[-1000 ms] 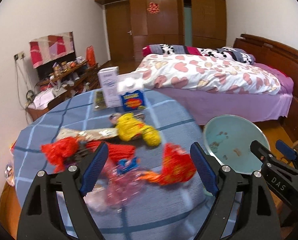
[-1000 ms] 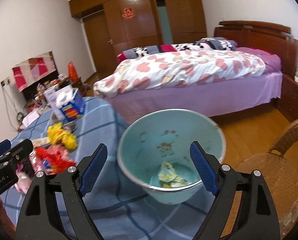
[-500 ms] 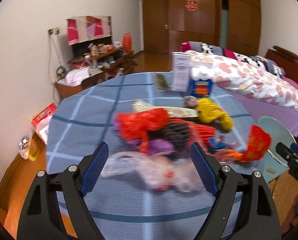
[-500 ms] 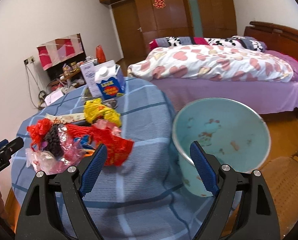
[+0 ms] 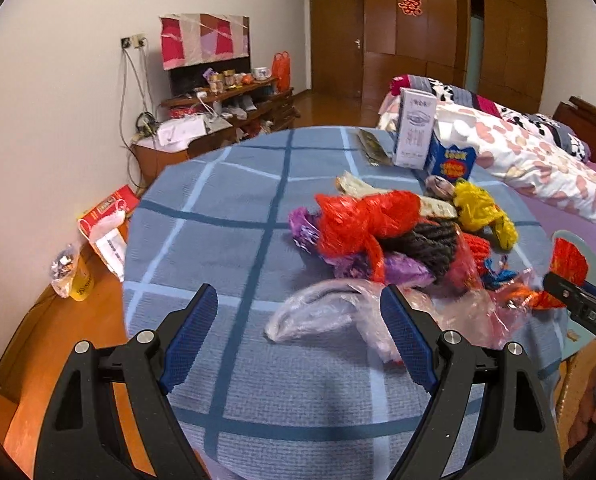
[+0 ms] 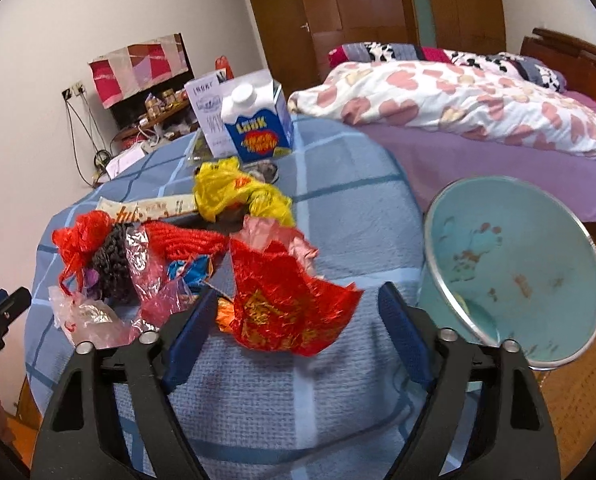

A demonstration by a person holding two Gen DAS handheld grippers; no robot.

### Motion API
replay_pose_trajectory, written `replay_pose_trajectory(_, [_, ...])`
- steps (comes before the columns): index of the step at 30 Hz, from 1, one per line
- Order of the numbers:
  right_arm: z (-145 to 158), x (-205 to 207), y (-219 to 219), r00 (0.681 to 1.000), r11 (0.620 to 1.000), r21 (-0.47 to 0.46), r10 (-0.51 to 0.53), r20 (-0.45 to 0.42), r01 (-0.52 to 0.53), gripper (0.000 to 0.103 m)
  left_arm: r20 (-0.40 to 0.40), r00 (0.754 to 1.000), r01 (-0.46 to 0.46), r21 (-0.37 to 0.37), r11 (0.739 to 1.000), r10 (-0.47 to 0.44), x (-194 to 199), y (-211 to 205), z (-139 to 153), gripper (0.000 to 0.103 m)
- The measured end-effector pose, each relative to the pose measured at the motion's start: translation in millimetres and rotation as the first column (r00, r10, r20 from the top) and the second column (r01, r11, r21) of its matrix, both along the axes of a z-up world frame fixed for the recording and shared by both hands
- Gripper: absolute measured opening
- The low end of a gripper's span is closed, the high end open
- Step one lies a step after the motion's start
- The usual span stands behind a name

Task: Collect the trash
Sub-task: 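Return both grippers to the table and grasp the red wrapper with the right gripper, then grasp the white plastic bag with the left gripper while the right gripper holds the red wrapper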

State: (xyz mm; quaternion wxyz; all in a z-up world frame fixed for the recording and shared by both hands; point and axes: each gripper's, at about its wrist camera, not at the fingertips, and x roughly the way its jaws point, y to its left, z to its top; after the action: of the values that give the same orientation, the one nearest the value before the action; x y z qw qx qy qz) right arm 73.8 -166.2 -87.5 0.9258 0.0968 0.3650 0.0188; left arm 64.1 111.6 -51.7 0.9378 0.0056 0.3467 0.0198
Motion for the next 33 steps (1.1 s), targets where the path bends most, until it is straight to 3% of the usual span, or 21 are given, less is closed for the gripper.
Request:
replay_pose_trajectory(3, [-4.1, 1.8, 3.0, 1.0, 1.0, 0.003, 0.021, -0.018, -0.021, 0.043, -0.003, 1.0, 0.03, -0.006, 1.0, -0.03, -0.4, -9.3, -3.5, 0.082])
replay_pose_trajectory(7, [-2.1, -1.6, 8.3, 0.999, 0.999, -0.016, 0.048, -0.004, -0.048, 0.031, -0.032, 0.997, 0.069, -0.033, 0.997, -0.07, 1.3, -25.5, -11.1, 0.082])
replay_pose_trajectory(15, [27.4, -23.7, -0.1, 0.992, 0.997, -0.074, -0.017, 0.126, 0.027, 0.029, -0.097, 0.992, 0.077, -0.021, 0.997, -0.079, 10.9, -54.6, -34.7, 0.081])
replay_pose_trajectory(16, [31.0, -26.1, -3.4, 0.99, 0.996, -0.074, -0.031, 0.141, 0.042, 0.029, -0.103, 0.992, 0.074, -0.022, 0.997, -0.076, 11.8, -55.2, -36.9, 0.077])
replay_pose_trajectory(17, [33.5, -27.9, -6.1, 0.988, 0.996, -0.07, -0.042, 0.15, 0.053, 0.029, -0.11, 0.991, 0.075, -0.028, 0.997, -0.078, 13.0, -55.6, -39.6, 0.065])
replay_pose_trajectory(20, [36.9, -32.2, -13.4, 0.986, 0.997, -0.046, -0.051, 0.157, 0.059, 0.029, -0.116, 0.989, 0.085, -0.063, 0.994, -0.092, 14.6, -54.4, -44.1, 0.053])
replay_pose_trajectory(23, [37.2, -35.5, -15.3, 0.987, 0.997, -0.043, -0.05, 0.155, 0.057, 0.029, -0.098, 0.99, 0.093, -0.05, 0.994, -0.098, 13.2, -54.0, -41.3, 0.041])
replay_pose_trajectory(33, [49.9, -53.0, -23.7, 0.98, 0.997, -0.01, -0.071, 0.188, 0.074, 0.029, -0.039, 0.991, 0.125, -0.017, 0.992, -0.126, -8.4, -40.0, -7.9, 0.037])
